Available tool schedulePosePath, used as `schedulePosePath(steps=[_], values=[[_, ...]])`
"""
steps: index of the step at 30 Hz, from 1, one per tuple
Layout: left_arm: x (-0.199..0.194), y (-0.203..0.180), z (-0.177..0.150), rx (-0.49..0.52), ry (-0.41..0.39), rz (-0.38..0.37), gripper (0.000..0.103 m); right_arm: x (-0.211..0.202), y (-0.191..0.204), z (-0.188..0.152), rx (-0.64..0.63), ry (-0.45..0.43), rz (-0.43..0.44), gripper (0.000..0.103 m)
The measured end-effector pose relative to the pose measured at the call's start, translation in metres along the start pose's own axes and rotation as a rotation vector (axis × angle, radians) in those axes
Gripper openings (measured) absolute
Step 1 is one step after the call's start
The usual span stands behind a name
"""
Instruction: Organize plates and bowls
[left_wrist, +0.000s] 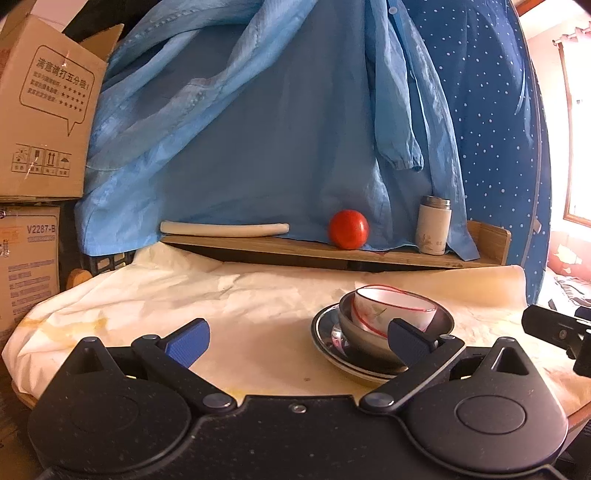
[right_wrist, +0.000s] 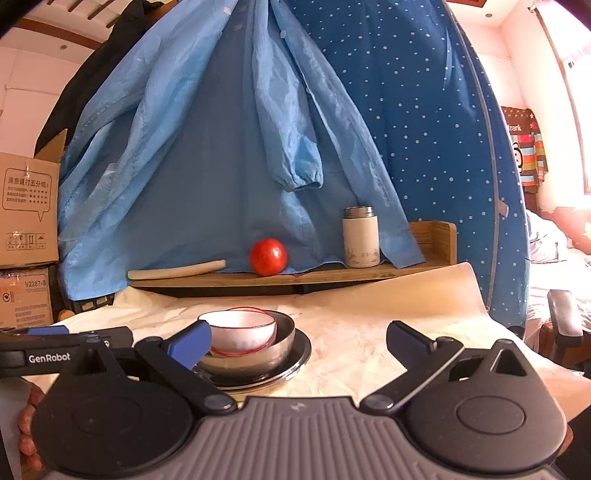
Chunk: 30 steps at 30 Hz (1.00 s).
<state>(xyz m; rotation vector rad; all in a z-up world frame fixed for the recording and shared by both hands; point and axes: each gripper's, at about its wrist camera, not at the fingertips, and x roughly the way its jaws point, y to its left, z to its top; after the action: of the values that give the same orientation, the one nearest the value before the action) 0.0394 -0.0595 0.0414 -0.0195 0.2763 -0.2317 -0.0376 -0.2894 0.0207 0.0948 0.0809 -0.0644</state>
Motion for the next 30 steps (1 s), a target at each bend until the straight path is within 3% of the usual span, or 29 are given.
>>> schedulePosePath(steps=[12, 30], values=[[-0.007, 0.004, -0.021, -0.029, -0.024, 0.039, 0.102, 0.000, 0.004, -0.016, 0.012, -0.008, -0.062, 0.103], [-0.002, 0.003, -0.037, -0.004, -0.001, 0.055, 0.102, 0.009, 0.007, -0.032, 0.030, 0.035, -0.047, 0.103]])
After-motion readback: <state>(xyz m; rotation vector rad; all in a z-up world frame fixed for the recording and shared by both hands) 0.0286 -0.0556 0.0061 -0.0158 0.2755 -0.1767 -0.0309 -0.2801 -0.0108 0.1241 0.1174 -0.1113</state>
